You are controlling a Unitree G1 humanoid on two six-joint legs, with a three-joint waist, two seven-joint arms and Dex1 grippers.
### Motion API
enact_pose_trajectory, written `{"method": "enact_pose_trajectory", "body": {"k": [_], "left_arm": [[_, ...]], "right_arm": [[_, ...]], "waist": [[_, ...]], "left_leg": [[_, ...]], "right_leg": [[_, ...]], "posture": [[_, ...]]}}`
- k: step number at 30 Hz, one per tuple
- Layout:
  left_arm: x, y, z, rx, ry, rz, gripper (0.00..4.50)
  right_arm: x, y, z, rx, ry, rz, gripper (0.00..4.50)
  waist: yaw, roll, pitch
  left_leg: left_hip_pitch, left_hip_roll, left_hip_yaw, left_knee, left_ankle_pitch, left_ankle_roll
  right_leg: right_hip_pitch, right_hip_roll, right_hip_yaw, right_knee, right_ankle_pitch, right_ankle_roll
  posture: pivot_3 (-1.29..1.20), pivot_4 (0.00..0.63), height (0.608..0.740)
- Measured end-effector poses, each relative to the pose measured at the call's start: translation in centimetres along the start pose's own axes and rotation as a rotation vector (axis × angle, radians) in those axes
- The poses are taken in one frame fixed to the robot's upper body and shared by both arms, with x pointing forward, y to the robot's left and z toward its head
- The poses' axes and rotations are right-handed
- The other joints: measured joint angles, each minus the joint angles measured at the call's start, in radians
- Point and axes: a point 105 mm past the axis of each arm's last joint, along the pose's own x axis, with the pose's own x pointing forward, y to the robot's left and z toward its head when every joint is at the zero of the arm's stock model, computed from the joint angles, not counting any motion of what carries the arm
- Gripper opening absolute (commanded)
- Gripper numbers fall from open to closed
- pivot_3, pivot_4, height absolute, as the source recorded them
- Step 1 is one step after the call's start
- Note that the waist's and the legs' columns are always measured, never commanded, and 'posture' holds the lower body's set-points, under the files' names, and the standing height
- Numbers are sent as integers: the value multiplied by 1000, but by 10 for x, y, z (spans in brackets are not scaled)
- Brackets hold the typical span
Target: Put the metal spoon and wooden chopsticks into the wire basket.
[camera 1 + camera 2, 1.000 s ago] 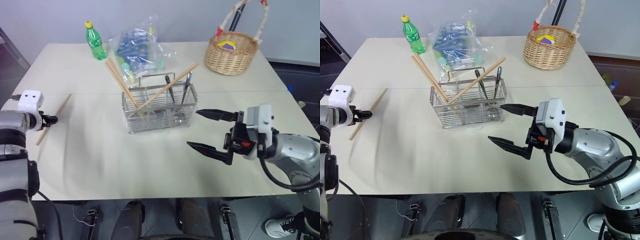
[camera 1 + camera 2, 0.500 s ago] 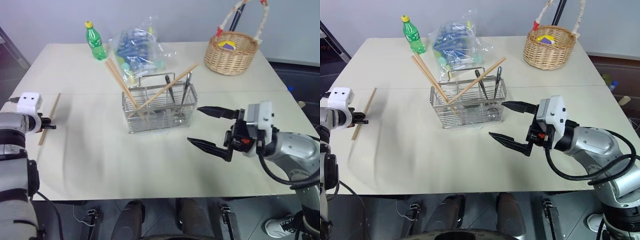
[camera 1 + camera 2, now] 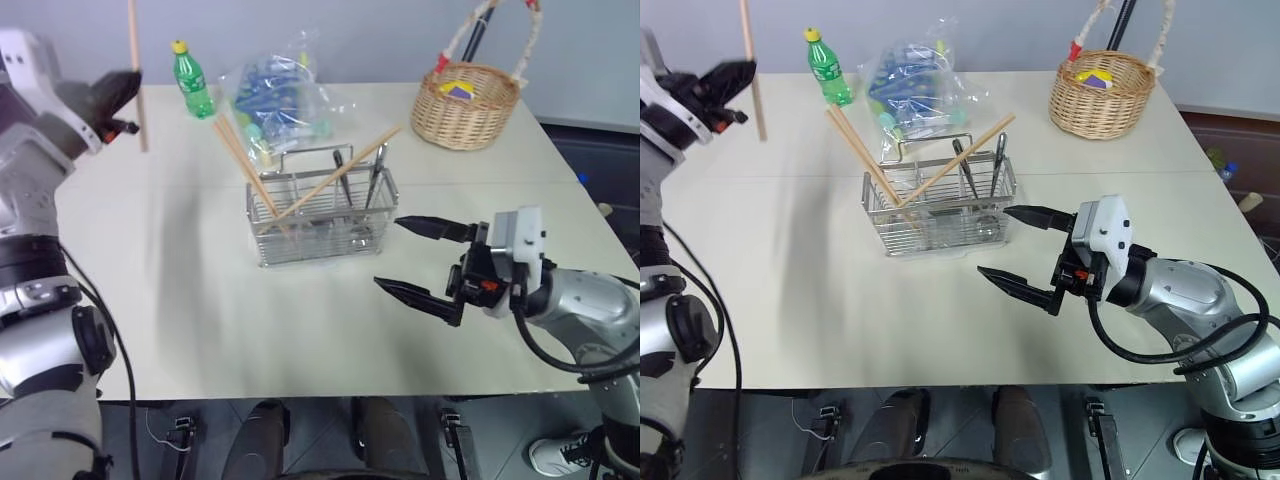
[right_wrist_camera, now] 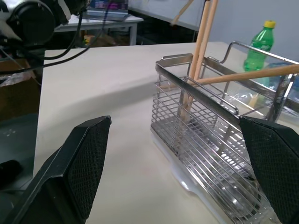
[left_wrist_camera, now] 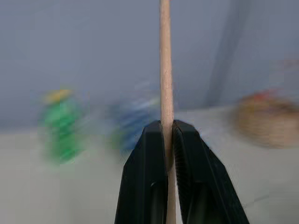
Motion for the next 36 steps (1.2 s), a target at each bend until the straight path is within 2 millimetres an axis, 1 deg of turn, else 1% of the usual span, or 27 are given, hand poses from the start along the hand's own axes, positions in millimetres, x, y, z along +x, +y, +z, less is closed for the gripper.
{"method": "enact_pose_trajectory", "body": {"k": [2,4,6,8,11,14,16,22,26,29,33,36], "left_arm": [[2,-27,16,-43,-59,-141,35],[1,-43,27,-92,-106,-228,35],[2,-55,33,-140,-144,-291,35],[6,-63,31,-195,-165,-335,35],[9,-68,15,-289,-169,-361,35],[11,-67,-10,-369,-148,-350,35],[13,-67,-22,-407,-154,-341,35],[18,-71,-47,-425,-137,-323,35],[19,-76,-70,-424,-90,-308,35],[22,-80,-78,-410,-73,-306,35],[21,-82,-80,-392,-77,-305,35],[20,-88,-84,-384,-67,-319,35]], "right_arm": [[0,0,-1,2,1,-9,4500],[-1,1,-4,14,2,-18,4500],[-1,2,-4,17,-6,-27,4500],[0,3,-3,9,-12,-33,4500],[1,3,-4,9,-13,-38,4500],[3,4,-5,10,-16,-41,4500],[4,3,-4,4,-22,-43,4500],[9,1,1,-5,-49,-44,4500],[10,-2,0,8,-57,-66,4500],[10,-4,0,24,-67,-86,4500],[10,-5,0,27,-69,-97,4500],[10,-6,0,29,-70,-99,4500]], "waist": [[-6,0,0],[-9,0,0],[-10,0,0],[-10,0,0],[-13,0,0],[-15,0,0],[-14,0,0],[-12,0,0],[-10,0,0],[-7,0,0],[-2,0,0],[8,0,0]], "left_leg": [[2,0,0,-1,0,0],[4,0,0,0,0,0],[7,0,0,0,0,0],[8,0,0,1,0,0],[8,0,0,0,0,0],[7,0,0,0,0,0],[7,0,0,0,0,0],[7,0,0,0,0,0],[7,0,0,0,0,0],[7,0,0,0,0,0],[7,0,0,0,0,0],[6,0,0,0,0,0]], "right_leg": [[0,0,0,3,0,0],[1,0,0,5,-1,-1],[3,0,0,6,-1,-1],[5,0,0,7,-1,-1],[4,0,0,7,-1,-1],[3,1,1,7,-1,-1],[3,0,1,7,-1,-1],[3,0,1,7,-1,-1],[3,0,1,6,-1,-1],[3,0,1,6,-1,-1],[3,0,1,6,-1,-1],[3,0,1,5,-1,-1]], "posture": [[0,150,740],[0,150,740],[0,150,740],[0,150,740],[0,150,740],[0,150,740],[0,150,740],[0,150,740],[0,150,740],[0,150,740],[0,150,740],[0,150,740]]}}
